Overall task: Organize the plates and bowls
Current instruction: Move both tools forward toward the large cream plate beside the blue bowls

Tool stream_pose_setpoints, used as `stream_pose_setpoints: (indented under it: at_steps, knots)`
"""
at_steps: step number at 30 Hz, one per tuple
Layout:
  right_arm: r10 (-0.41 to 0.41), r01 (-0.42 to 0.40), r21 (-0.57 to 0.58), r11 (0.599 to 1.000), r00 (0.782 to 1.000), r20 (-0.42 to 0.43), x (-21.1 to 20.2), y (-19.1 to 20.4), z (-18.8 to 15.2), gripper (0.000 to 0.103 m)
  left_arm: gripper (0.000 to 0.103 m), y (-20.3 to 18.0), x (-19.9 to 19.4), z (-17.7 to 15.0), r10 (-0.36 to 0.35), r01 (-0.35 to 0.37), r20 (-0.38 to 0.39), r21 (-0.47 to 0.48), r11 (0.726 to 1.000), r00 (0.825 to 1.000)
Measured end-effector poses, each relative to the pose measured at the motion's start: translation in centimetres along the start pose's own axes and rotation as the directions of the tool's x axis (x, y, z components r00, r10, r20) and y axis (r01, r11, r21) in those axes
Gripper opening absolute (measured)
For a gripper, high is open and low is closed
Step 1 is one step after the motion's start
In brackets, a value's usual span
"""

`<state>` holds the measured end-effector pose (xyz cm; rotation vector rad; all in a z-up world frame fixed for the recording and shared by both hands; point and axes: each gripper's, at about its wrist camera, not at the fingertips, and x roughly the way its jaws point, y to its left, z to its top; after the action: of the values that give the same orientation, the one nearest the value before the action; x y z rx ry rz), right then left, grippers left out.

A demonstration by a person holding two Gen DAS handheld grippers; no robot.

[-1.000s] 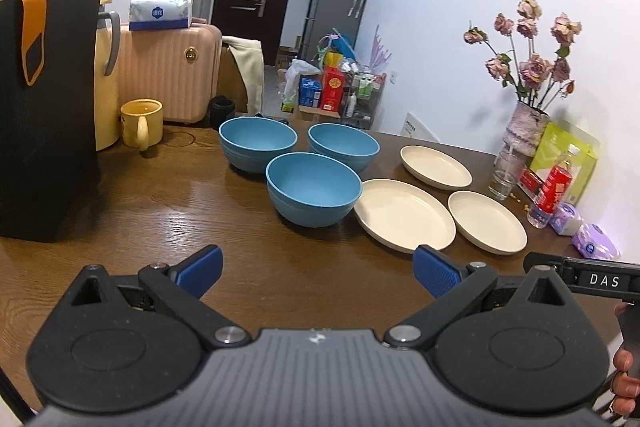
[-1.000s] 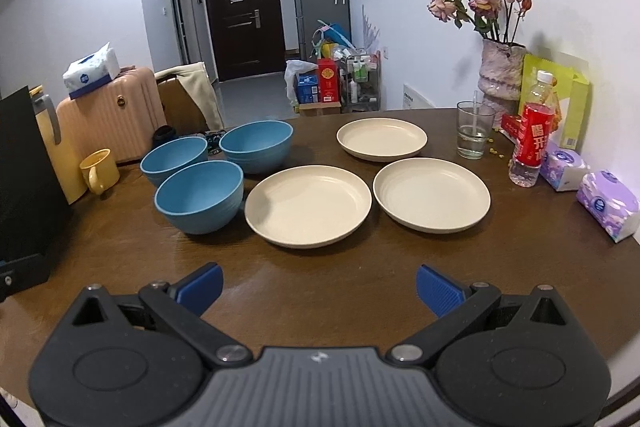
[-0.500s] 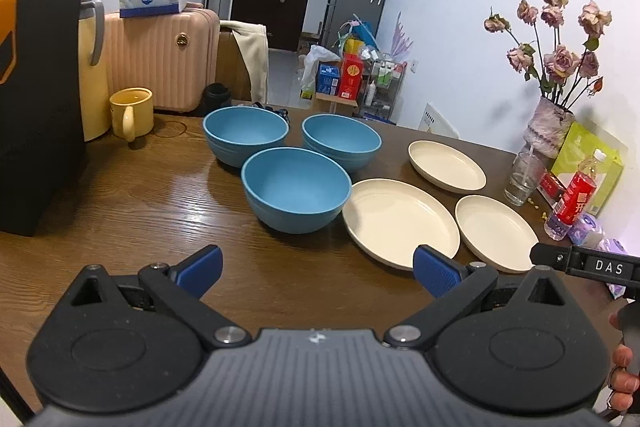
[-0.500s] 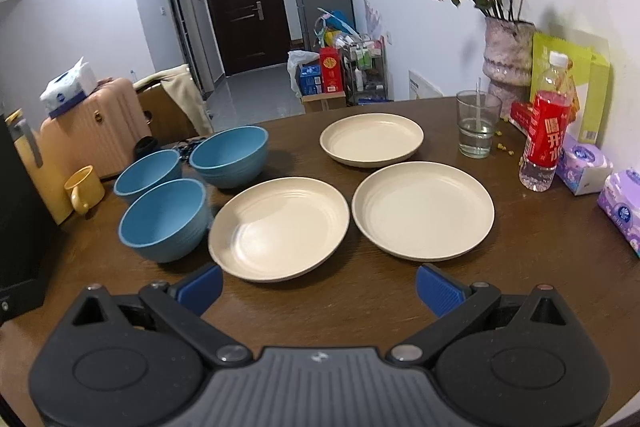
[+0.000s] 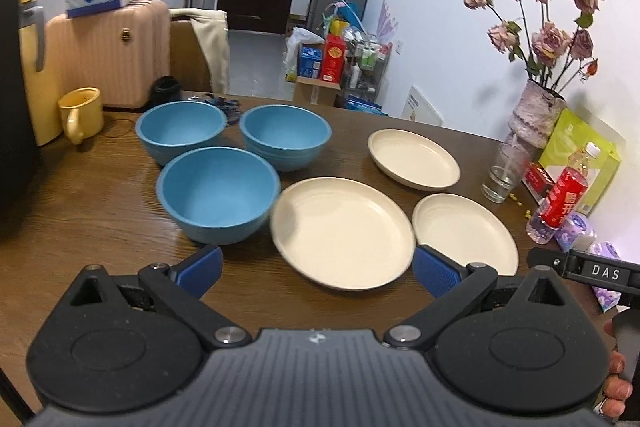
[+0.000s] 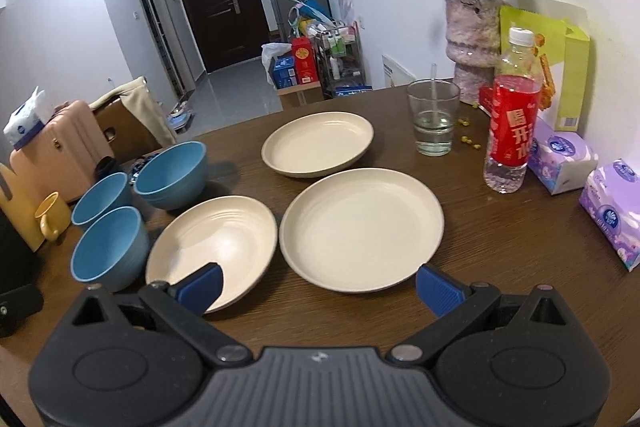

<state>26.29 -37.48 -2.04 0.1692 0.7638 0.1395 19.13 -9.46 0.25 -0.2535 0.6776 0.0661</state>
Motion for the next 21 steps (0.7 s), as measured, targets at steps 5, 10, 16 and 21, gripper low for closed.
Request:
stream_pose_setpoints:
  at_steps: [5, 10, 16, 21]
  knots:
    - [-0.007, 0.008, 0.015, 1.000, 0.999, -0.033, 0.9, -2.4, 1.1, 0.103, 0.103, -2.9, 1.7, 0.6, -0.020, 0.021, -0.029, 0.016, 1.000, 0.999]
    - [-0.015, 0.016, 0.029, 0.999, 0.999, -0.049, 1.5, -4.4, 1.6, 0.103, 0.103, -5.3, 3.4, 1.2, -0.035, 0.037, -0.057, 0.047, 0.998, 0.998]
    - [-0.001, 0.005, 0.063, 0.998, 0.998, -0.069, 2.3, -5.9, 1.8, 0.103, 0.103, -7.0, 5.4, 1.6, -0.039, 0.045, -0.099, 0.061, 0.997, 0.994]
    - [0.016, -0.013, 0.046, 0.999, 0.998, -0.065, 3.6, -5.7, 2.8, 0.103, 0.103, -6.5, 6.6, 1.8, -0.023, 0.028, -0.140, 0.035, 0.999, 0.990]
